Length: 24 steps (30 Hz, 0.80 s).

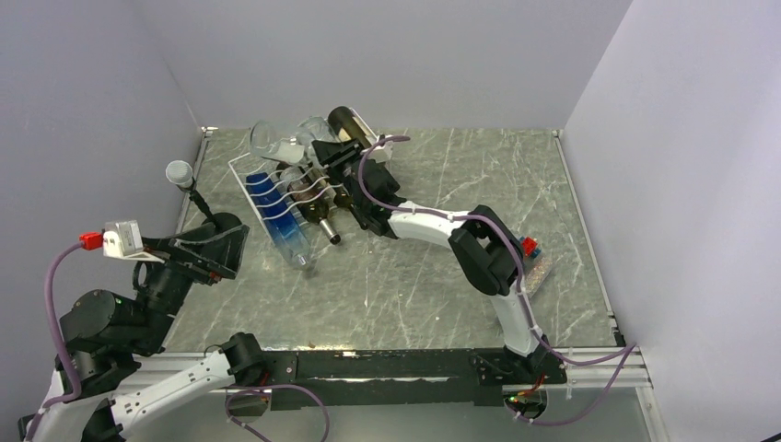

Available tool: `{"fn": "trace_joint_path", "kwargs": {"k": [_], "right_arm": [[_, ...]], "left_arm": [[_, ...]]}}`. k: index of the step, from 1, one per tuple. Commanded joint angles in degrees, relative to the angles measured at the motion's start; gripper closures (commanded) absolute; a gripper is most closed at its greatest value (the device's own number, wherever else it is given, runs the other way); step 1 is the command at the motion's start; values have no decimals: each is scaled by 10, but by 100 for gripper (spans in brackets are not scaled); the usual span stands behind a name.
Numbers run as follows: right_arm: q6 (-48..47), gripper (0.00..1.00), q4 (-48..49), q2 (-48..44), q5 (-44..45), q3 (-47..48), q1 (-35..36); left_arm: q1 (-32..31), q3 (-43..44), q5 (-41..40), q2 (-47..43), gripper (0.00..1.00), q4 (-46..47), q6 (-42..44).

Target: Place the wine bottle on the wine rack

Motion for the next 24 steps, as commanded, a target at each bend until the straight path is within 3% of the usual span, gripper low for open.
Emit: {"fn": "trace_joint_path", "kwargs": {"k": [1, 24], "right_arm": [[59, 100, 234, -21, 29, 71, 15], [-30, 100, 278, -7, 175, 19, 49]], "left_arm": [[2, 9, -8, -7, 1, 0, 16], [2, 19, -17, -19, 1, -44, -2]]}}
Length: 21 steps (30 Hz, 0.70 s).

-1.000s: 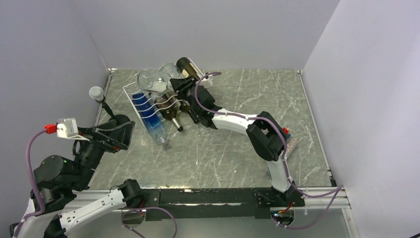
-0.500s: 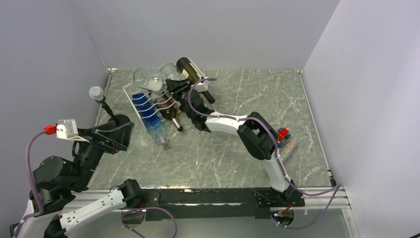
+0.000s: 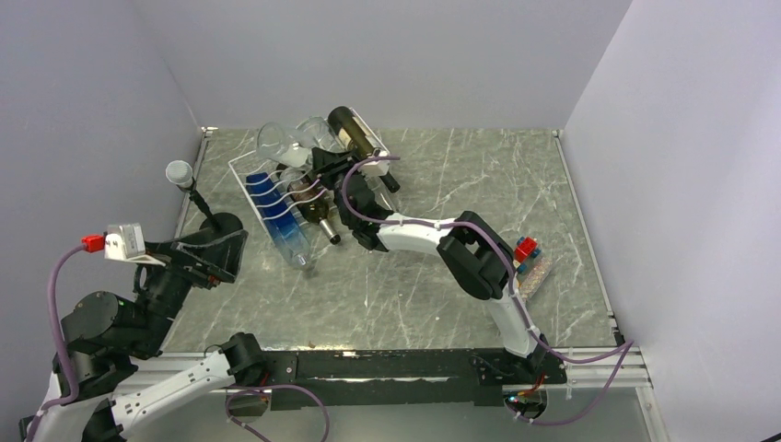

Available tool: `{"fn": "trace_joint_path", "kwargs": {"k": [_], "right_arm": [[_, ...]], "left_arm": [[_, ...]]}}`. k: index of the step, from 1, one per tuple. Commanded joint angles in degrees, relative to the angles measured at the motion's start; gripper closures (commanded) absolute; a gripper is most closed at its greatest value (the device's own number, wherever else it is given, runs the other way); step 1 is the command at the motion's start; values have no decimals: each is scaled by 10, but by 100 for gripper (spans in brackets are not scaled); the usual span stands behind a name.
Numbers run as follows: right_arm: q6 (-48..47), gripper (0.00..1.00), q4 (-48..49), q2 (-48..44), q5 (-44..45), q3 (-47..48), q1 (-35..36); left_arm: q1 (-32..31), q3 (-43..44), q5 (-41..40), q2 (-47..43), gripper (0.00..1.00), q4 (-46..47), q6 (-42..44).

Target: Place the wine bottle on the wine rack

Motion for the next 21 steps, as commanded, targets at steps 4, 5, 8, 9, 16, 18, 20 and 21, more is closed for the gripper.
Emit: {"fn": "trace_joint_path", "kwargs": {"k": [4, 5, 8, 9, 16, 18, 20, 21], "right_arm": [[18, 100, 204, -33, 52, 20, 13], [19, 100, 193, -33, 58, 21, 15], [22, 100, 148, -35, 76, 30, 26], [18, 100, 136, -34, 81, 34, 31], [17, 100, 89, -23, 119, 56, 52], [27, 100, 65, -19, 126, 64, 56], [50, 97, 33, -14, 122, 74, 58], [60, 94, 17, -13, 121, 77, 59]], "left_arm": [[1, 18, -12, -12, 1, -6, -1], [2, 16, -12, -11, 1, -6, -1], [2, 17, -13, -10, 1, -10, -3], [2, 18, -14, -10, 1, -13, -4], [2, 18, -18, -18, 1, -21, -10], [2, 17, -17, -19, 1, -21, -11], [2, 17, -17, -20, 1, -22, -11], [2, 17, -17, -20, 1, -24, -11]]}}
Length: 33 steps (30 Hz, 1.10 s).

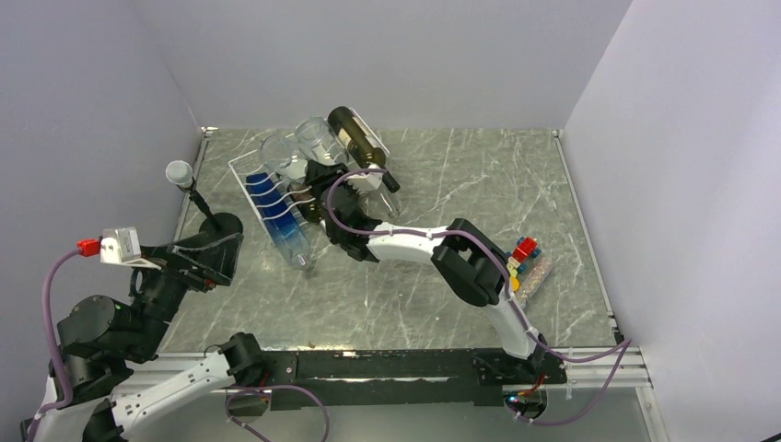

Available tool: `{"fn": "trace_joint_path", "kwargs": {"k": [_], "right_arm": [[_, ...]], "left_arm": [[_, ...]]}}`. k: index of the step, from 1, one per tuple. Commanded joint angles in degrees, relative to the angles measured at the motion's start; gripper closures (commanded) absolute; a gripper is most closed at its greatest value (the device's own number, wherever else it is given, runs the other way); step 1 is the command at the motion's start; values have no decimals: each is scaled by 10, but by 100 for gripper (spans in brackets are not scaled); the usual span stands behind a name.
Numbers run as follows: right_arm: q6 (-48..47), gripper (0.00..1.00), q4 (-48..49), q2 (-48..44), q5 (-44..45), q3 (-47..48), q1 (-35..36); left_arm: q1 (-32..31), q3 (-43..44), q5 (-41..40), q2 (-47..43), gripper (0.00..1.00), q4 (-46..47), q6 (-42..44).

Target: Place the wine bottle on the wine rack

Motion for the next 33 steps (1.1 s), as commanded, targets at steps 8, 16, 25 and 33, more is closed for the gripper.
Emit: {"fn": "trace_joint_path", "kwargs": {"k": [8, 16, 25, 33], "right_arm": [[137, 69, 3, -27, 1, 45, 25], [277, 62, -149, -14, -36, 67, 37], [409, 58, -255, 6, -115, 99, 39], [485, 52, -285, 36, -183, 113, 36]], "left_arm": [[2, 7, -9, -12, 1, 6, 0], [2, 3, -15, -20, 1, 1, -4], [2, 6, -20, -18, 1, -3, -1], [2, 7, -22, -23, 1, -3, -1]]}}
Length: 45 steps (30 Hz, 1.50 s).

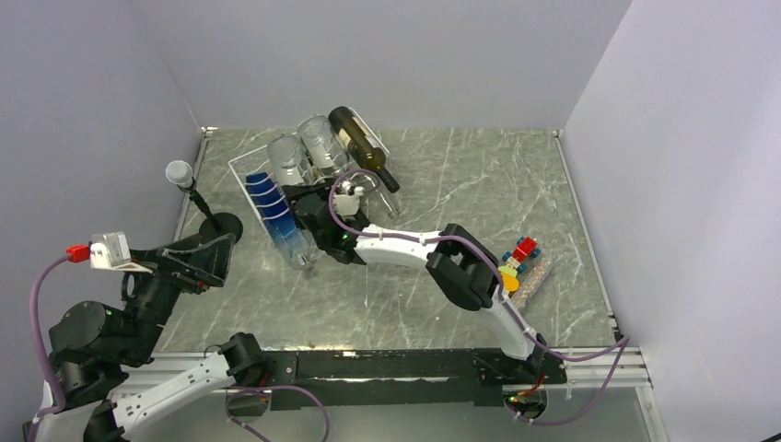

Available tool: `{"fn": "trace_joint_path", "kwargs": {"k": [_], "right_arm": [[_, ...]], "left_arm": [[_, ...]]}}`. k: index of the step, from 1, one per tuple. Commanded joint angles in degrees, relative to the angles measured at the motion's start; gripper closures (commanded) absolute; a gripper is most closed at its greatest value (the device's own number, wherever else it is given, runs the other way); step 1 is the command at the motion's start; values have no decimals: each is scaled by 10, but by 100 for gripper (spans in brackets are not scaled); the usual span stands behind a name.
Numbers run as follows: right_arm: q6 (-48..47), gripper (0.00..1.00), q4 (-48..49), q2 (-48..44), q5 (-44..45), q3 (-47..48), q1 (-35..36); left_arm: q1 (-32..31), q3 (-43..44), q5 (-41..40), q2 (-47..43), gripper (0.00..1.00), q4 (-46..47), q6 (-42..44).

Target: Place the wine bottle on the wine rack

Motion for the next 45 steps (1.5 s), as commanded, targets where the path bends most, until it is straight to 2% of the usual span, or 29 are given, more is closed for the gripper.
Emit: {"fn": "trace_joint_path", "kwargs": {"k": [1, 8, 11, 16, 23, 31, 37, 45], "right_arm": [[84, 52, -22, 17, -79, 33, 3], [99, 52, -6, 2, -84, -13, -7], [83, 46, -6, -9, -85, -26, -12], [70, 21, -30, -27, -79, -43, -16], [0, 1, 33, -59, -51, -88, -17], [-163, 0, 98, -127, -54, -159, -17], [-174, 0, 56, -173, -75, -229, -17], [-167, 26, 38, -169, -108, -248, -24]], "left_arm": [[2, 6, -8, -6, 1, -2, 0], [2, 10, -5, -7, 1, -4, -3], [2, 7, -4, -7, 1, 1, 0], [2, 5, -3, -6, 1, 3, 0], [1, 5, -4, -1, 1, 4, -2], [2, 3, -5, 0, 1, 5, -4], [1, -16, -2, -2, 1, -1, -29], [2, -26, 2, -4, 1, 2, -37]]}}
